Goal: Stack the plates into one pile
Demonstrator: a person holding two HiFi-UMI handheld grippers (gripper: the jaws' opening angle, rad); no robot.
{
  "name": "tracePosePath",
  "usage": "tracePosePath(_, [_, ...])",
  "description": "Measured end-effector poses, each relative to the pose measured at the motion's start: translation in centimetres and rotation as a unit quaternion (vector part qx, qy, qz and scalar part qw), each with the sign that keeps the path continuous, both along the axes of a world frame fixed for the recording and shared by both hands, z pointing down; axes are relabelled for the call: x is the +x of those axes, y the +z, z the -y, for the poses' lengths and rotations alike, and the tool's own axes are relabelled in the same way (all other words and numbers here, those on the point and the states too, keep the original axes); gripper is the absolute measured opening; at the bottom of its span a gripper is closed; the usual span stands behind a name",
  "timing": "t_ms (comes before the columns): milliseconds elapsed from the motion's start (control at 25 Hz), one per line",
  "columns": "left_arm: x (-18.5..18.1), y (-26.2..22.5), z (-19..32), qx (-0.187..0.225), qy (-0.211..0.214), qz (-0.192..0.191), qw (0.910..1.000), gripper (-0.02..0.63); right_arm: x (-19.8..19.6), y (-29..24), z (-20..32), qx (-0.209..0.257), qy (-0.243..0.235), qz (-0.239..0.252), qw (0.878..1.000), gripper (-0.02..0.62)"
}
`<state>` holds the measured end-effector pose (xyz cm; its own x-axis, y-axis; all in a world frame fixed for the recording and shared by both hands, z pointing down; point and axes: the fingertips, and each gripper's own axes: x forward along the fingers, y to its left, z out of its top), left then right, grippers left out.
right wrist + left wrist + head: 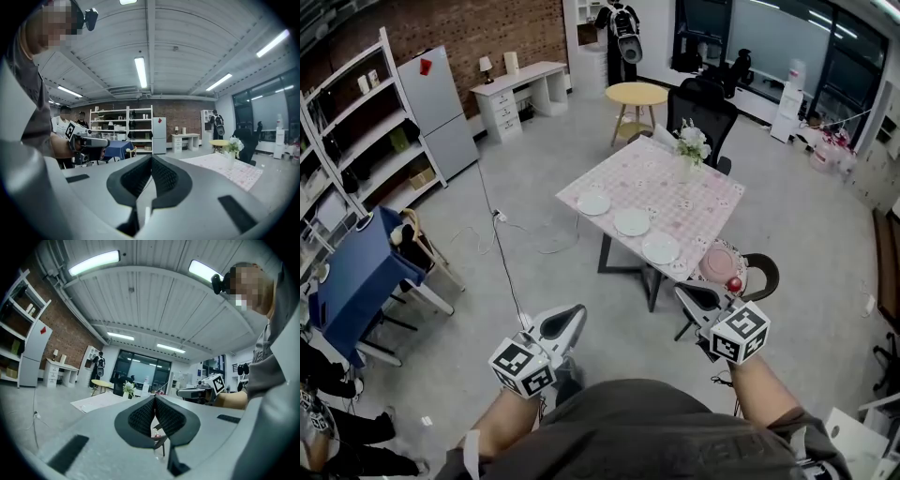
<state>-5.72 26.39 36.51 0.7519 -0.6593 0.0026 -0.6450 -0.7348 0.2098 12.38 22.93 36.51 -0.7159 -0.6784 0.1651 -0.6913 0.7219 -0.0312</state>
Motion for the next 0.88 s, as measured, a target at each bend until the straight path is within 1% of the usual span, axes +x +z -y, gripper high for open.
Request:
tracePosePath(80, [-1.6,0.3,2.2,0.007,0.005,-0.004,1.0000,0.005,-1.8,0.0,2.0,0.006,0.002,-0.002,1.000,-0.006])
tracePosePath(200, [-5.3,0.6,6.2,0.015,0.013,-0.006,0.9998,0.005,-5.7,-0.6,5.6,0.019,0.009,-0.005,1.000,-0.006])
tracePosePath(400, [-12.9,0.0,13.2,0.024,0.022,0.000,0.9995,0.005,-13.3,-2.3,12.5,0.028,0.011,-0.002,1.000,-0.006])
tracePosePath(520, [-18.0,-0.5,17.5,0.027,0.017,0.007,0.9995,0.005,-17.7,-3.5,17.0,0.036,0.014,0.004,0.999,-0.006])
tracePosePath(640, [-22.4,-0.6,21.2,0.024,0.009,0.008,0.9996,0.005,-21.9,-3.8,20.8,0.037,0.004,0.004,0.999,-0.006])
tracePosePath(760, [-25.6,-0.4,24.4,0.020,0.004,0.008,0.9997,0.005,-25.0,-3.4,24.1,0.032,-0.003,0.003,0.999,-0.006])
tracePosePath(880, [-27.6,-0.2,27.4,0.015,0.003,0.009,0.9998,0.005,-26.7,-2.9,27.5,0.022,0.000,0.004,1.000,-0.006])
